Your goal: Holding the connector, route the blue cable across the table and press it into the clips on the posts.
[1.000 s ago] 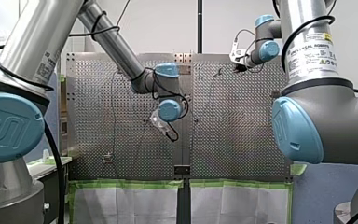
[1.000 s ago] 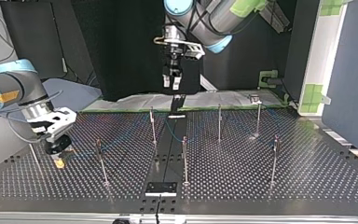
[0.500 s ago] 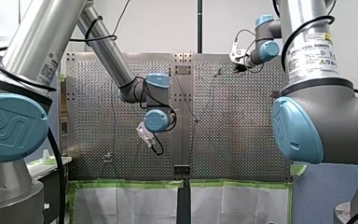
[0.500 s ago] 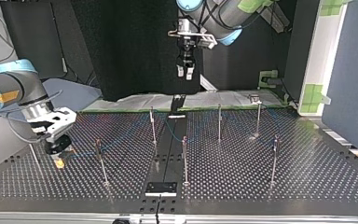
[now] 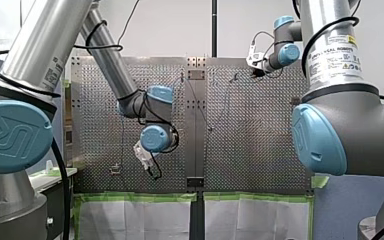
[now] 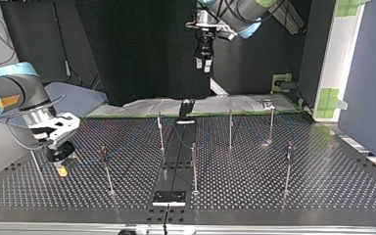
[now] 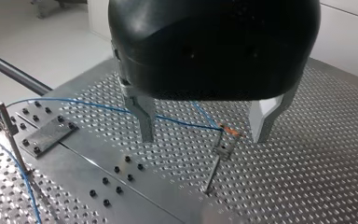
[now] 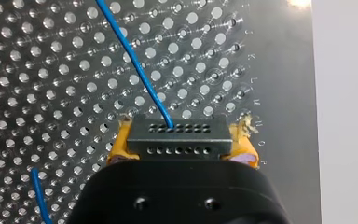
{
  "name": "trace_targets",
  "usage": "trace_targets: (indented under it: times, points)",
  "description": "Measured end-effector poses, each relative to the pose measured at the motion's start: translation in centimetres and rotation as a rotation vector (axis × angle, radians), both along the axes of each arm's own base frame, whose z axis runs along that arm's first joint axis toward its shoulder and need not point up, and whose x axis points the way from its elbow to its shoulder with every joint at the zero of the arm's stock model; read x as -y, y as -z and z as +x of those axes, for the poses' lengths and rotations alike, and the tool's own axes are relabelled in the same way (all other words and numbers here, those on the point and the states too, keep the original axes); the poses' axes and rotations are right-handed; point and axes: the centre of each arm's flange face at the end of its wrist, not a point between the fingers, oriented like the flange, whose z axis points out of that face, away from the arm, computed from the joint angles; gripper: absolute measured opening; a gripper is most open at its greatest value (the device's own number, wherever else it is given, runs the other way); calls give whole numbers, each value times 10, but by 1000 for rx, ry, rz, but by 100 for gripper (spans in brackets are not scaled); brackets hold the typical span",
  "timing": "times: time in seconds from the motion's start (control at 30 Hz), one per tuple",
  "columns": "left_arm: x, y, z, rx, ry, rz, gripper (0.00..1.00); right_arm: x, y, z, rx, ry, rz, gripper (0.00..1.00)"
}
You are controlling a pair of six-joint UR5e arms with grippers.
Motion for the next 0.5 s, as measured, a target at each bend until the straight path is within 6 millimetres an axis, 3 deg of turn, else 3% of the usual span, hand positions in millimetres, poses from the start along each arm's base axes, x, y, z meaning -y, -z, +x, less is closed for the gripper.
trace_targets:
  times: [0.33, 0.5]
  points:
    - [-22, 23, -28, -49, 32, 114, 100, -1, 0, 2, -3, -4, 0, 0]
    - [-25, 26, -32, -53, 36, 131, 100, -2, 0, 4, -5, -7, 0, 0]
